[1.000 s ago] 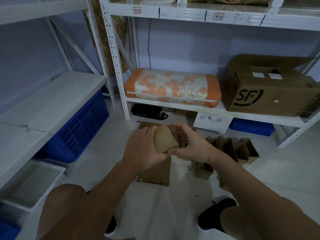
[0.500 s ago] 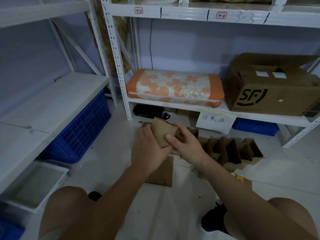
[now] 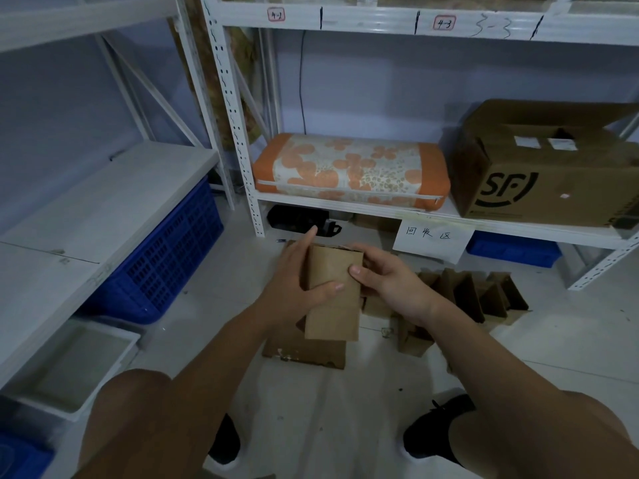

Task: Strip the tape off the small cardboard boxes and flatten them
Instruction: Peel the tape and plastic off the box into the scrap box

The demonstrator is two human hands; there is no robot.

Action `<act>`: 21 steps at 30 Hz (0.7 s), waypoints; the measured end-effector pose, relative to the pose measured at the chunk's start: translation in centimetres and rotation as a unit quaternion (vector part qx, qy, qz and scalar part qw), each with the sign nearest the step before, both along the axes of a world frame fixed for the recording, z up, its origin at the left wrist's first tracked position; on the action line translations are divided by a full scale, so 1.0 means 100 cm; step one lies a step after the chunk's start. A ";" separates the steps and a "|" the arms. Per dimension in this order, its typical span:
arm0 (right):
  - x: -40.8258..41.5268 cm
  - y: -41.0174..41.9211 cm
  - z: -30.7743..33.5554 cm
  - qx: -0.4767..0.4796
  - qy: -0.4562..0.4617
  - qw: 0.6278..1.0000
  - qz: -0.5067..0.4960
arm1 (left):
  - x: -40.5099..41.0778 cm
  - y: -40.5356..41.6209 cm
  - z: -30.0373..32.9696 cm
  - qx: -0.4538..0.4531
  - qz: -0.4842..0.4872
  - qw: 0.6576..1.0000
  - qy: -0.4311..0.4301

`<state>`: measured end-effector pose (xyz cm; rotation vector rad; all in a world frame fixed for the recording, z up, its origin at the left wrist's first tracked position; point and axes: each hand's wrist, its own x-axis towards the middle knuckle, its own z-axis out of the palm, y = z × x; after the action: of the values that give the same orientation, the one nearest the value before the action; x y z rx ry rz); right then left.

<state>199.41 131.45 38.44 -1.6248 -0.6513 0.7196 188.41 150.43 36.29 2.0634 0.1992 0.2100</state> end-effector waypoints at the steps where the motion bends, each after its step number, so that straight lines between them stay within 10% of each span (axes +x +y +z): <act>1: -0.001 0.002 -0.001 -0.001 -0.004 1.000 0.000 | 0.001 -0.002 -0.001 -0.010 -0.004 1.000 0.008; 11: -0.013 0.009 0.004 -0.046 -0.287 0.957 0.004 | 0.006 -0.008 -0.013 0.020 -0.010 1.000 0.000; 21: -0.011 0.011 0.004 -0.055 -0.349 0.935 -0.008 | 0.003 -0.015 -0.003 0.039 0.001 0.999 0.004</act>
<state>198.33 132.57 38.84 -1.9949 -1.1130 0.1397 188.71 148.97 36.01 2.1412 0.2009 0.2132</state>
